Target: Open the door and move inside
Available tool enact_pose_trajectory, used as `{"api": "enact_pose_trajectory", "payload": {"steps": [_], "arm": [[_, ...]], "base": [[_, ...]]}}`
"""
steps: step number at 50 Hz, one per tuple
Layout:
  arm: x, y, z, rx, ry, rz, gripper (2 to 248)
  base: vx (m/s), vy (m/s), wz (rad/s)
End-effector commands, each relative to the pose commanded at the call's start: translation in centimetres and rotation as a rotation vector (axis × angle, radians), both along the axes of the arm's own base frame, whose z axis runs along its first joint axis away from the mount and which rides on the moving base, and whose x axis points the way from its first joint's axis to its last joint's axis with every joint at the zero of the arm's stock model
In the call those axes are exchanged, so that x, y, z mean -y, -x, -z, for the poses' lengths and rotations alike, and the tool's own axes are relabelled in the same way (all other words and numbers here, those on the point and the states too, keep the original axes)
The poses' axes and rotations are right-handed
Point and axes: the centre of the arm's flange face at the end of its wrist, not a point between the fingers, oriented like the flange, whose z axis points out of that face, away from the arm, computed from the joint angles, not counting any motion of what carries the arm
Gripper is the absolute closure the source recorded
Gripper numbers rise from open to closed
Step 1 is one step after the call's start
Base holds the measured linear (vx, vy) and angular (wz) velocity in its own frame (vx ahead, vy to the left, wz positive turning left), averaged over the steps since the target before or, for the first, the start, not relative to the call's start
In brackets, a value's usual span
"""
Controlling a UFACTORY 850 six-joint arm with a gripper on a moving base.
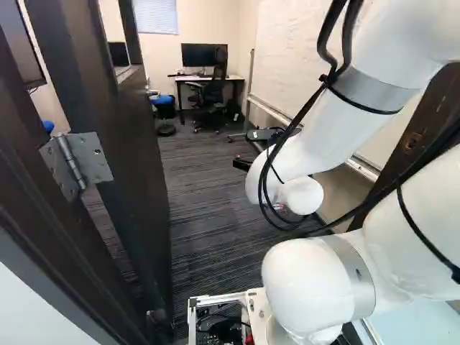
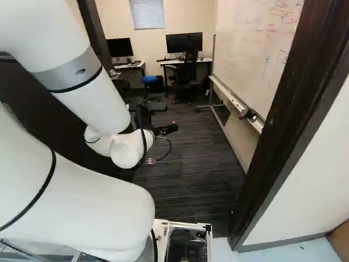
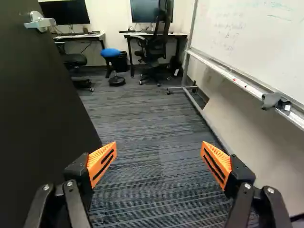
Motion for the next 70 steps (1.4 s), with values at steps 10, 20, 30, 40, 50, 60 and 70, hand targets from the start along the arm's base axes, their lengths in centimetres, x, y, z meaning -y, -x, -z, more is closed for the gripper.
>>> {"api": "enact_pose_trajectory", "payload": {"steps": [10,20,30,40,50,60,70], "arm": [[0.0,0.0,0.0,0.0,0.0,0.0,3],[0.0,0.0,0.0,0.0,0.0,0.0,3],[0.0,0.0,0.0,0.0,0.0,0.0,3],[0.0,0.0,0.0,0.0,0.0,0.0,3],[0.0,0.0,0.0,0.0,0.0,0.0,3],[0.0,0.0,0.0,0.0,0.0,0.0,3],[0.0,0.0,0.0,0.0,0.0,0.0,3]], "base": [[0.107,0.023,0.245],[0.142,0.02,0.24],[0.159,-0.027,0.013],[0.151,-0.027,0.004],[0.126,-0.035,-0.008],[0.112,-0.007,-0.005],[0.158,0.003,0.004]]}}
